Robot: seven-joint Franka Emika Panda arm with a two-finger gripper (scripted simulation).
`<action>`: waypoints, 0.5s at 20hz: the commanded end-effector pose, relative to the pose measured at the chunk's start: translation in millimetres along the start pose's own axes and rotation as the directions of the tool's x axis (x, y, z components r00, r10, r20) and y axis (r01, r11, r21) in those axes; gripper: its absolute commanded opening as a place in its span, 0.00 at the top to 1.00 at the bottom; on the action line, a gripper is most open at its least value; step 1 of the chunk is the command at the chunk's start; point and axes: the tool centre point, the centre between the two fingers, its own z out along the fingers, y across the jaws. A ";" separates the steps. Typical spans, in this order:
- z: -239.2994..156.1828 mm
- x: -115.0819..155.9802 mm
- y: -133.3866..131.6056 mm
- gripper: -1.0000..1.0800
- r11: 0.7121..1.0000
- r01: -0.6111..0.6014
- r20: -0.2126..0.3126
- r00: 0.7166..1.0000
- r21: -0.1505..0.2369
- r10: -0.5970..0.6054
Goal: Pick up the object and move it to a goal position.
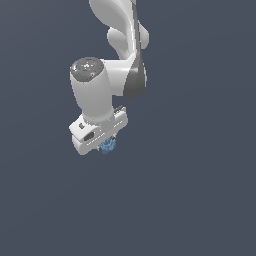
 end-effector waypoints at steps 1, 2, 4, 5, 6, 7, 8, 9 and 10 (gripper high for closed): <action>-21.3 0.2 13.5 1.00 1.000 0.000 0.000 1.000 0.001 0.000; -28.9 0.5 18.7 1.00 1.000 0.000 0.000 1.000 0.001 0.000; -42.9 1.0 28.4 1.00 1.000 0.000 0.001 1.000 0.001 0.000; -49.6 1.3 33.0 1.00 1.000 0.000 0.001 1.000 0.001 0.000; -56.0 1.6 37.4 1.00 1.000 0.000 0.001 1.000 0.001 0.000; -61.9 1.8 41.4 1.00 1.000 0.000 0.001 1.000 0.001 0.000; -67.2 2.1 45.2 1.00 1.000 0.000 0.001 1.000 0.001 0.000; -72.1 2.3 48.6 1.00 1.000 0.000 0.001 1.000 0.001 0.000; -76.6 2.6 51.7 1.00 1.000 0.000 0.001 1.000 0.001 0.000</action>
